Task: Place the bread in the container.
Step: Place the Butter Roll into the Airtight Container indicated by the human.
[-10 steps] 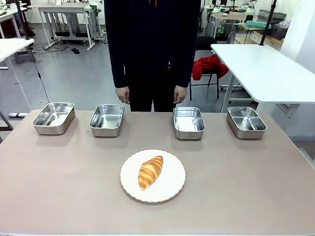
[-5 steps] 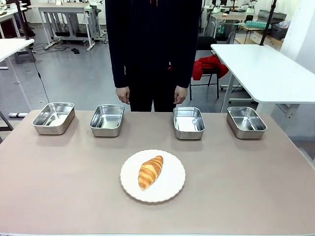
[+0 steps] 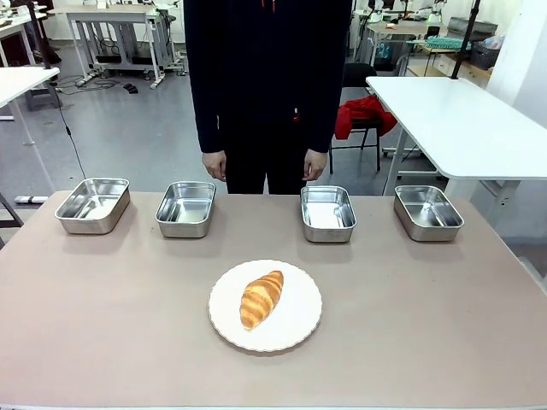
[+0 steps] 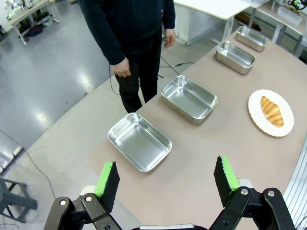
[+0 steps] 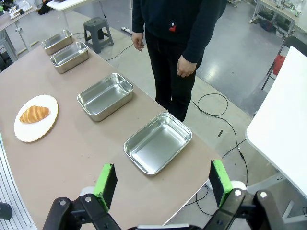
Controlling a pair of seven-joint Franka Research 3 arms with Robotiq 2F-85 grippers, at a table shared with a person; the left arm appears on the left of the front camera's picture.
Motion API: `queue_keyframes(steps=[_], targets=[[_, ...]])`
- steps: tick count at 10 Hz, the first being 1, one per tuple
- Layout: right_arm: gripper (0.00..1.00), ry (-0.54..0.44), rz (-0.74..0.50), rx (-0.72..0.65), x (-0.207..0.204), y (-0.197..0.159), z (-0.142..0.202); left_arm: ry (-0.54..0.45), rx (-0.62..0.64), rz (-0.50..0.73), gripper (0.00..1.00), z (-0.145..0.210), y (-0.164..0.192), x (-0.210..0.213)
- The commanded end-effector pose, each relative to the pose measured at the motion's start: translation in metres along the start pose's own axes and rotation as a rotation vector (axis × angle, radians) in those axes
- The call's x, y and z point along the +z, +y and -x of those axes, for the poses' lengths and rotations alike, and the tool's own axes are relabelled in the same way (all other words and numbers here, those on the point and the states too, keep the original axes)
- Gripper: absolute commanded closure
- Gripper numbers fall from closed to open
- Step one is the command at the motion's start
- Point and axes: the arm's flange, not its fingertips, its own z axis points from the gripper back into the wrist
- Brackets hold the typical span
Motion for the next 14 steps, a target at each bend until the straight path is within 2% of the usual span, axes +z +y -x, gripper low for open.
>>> queue_keyframes(steps=[1, 14], targets=[[0.00, -0.006, -0.003, 0.001, 0.0000, 0.0001, -0.0005, -0.002, -0.013, 0.008, 0.00, 0.0013, 0.0006, 0.0011], [0.00, -0.006, -0.003, 0.001, 0.0000, 0.0001, -0.0005, -0.002, -0.013, 0.008, 0.00, 0.0013, 0.0006, 0.0011]])
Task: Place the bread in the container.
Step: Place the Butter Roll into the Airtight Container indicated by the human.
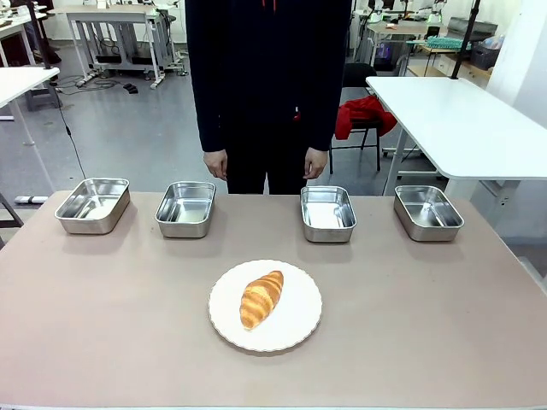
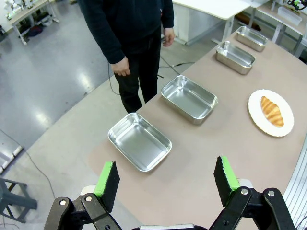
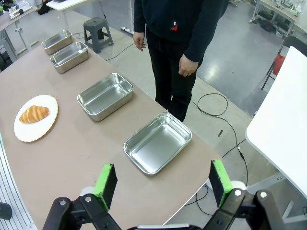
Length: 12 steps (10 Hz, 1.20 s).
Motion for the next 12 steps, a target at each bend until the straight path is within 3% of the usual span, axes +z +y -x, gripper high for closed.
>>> queue_keyframes(steps=[1, 12], targets=[[0.00, -0.007, -0.004, 0.002, -0.0002, 0.0001, -0.0006, -0.002, -0.013, 0.008, 0.00, 0.0013, 0.0006, 0.0011], [0.00, -0.007, -0.004, 0.002, -0.0002, 0.0001, -0.0006, -0.002, -0.013, 0.008, 0.00, 0.0013, 0.0006, 0.0011]])
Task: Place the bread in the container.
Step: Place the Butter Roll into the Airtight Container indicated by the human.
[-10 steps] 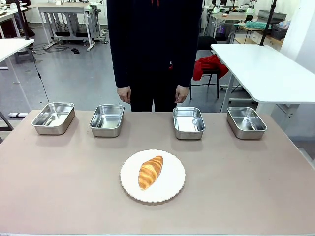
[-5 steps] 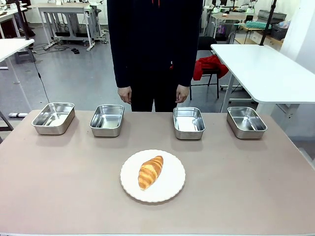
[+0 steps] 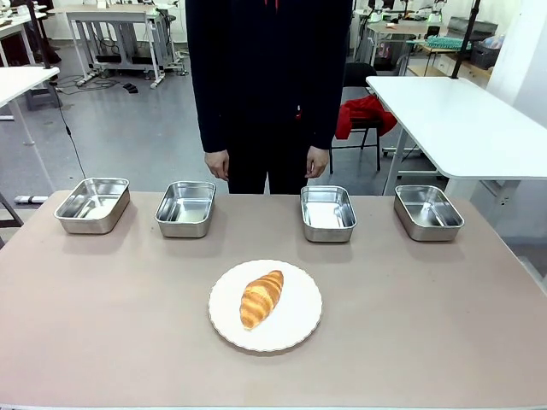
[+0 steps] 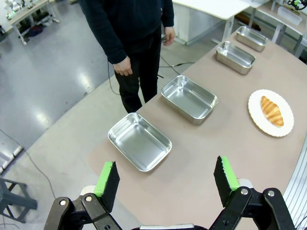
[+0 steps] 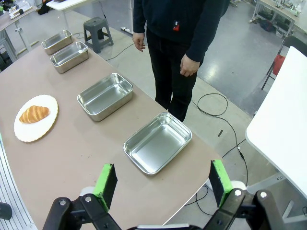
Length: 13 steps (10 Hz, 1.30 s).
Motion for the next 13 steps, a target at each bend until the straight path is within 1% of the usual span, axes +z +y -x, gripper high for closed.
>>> queue_keyframes(steps=[1, 13], targets=[[0.00, -0.007, -0.004, 0.002, -0.0002, 0.0001, -0.0006, -0.002, -0.013, 0.008, 0.00, 0.0013, 0.0006, 0.0011], [0.00, -0.007, -0.004, 0.002, -0.0002, 0.0001, -0.0006, -0.002, -0.013, 0.008, 0.00, 0.0013, 0.0006, 0.0011]])
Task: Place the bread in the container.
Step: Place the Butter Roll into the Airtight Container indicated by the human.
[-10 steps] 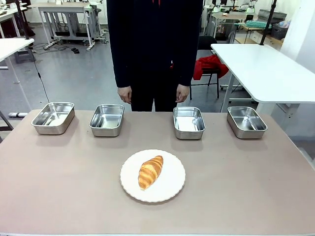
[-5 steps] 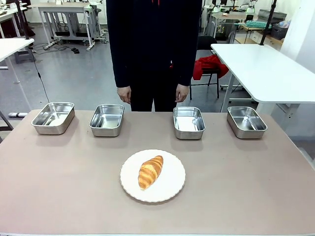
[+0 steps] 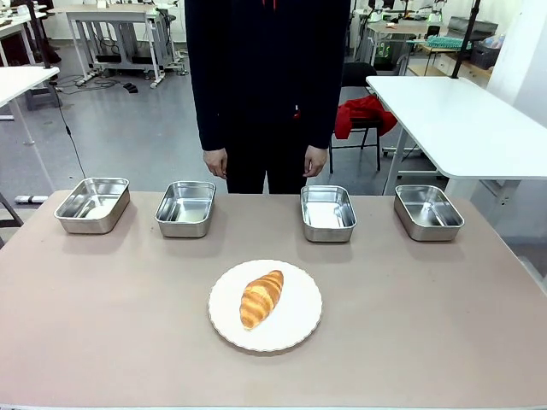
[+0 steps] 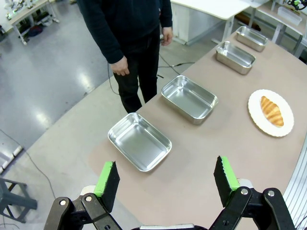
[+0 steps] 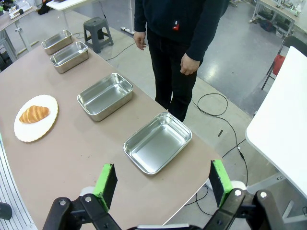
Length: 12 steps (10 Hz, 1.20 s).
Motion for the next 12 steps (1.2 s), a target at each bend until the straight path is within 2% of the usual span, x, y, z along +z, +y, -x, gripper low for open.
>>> queue_keyframes(steps=[1, 12], targets=[[0.00, -0.007, -0.004, 0.002, -0.0001, 0.0002, -0.0007, -0.002, -0.013, 0.008, 0.00, 0.0013, 0.0006, 0.0011], [0.00, -0.007, -0.004, 0.002, -0.0001, 0.0002, -0.0007, -0.002, -0.013, 0.008, 0.00, 0.0013, 0.0006, 0.0011]])
